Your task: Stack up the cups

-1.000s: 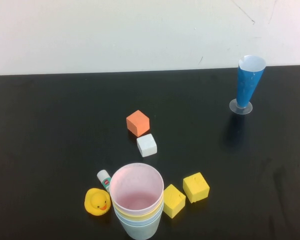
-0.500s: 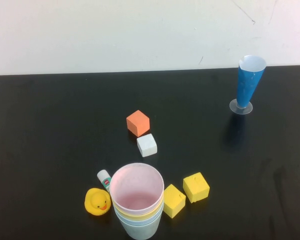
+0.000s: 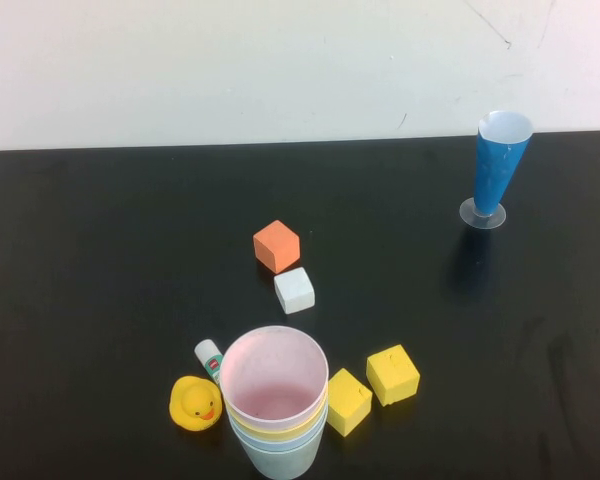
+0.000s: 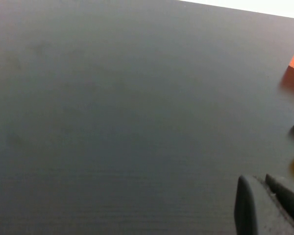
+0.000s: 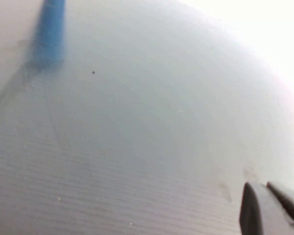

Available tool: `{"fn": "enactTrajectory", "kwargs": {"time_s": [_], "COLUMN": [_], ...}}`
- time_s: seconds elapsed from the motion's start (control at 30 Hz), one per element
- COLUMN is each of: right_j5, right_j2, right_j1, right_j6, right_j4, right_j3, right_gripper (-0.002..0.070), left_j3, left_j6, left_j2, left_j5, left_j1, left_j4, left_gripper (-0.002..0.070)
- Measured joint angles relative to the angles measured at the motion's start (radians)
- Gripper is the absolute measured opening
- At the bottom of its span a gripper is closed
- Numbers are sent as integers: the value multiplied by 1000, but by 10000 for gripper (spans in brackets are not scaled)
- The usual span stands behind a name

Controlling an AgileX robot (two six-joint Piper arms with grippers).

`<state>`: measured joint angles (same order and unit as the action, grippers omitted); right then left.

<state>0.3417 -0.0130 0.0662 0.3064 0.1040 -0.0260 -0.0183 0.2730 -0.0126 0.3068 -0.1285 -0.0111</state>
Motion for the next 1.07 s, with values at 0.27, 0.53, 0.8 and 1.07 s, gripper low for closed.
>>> {"fn": "enactTrajectory", "kwargs": {"time_s": [0.27,0.53,0.8,1.07], "right_j5": [2,4,5,5], "right_j2": [0,0,0,0], "right_j1": [0,0,0,0], "right_j6": [0,-76,-231,-263], "right_j4": [0,0,0,0], "right_j3": [1,1,1,1], "right_gripper": [-3,-3,-3,-3], "left_j3": [0,0,0,0], "left_j6": [-4,-4,-4,-4], "left_j2": [0,0,0,0], "left_j5": [0,0,0,0], "left_j1": [0,0,0,0], "left_j4": [0,0,0,0], "left_gripper": [1,1,1,1]}}
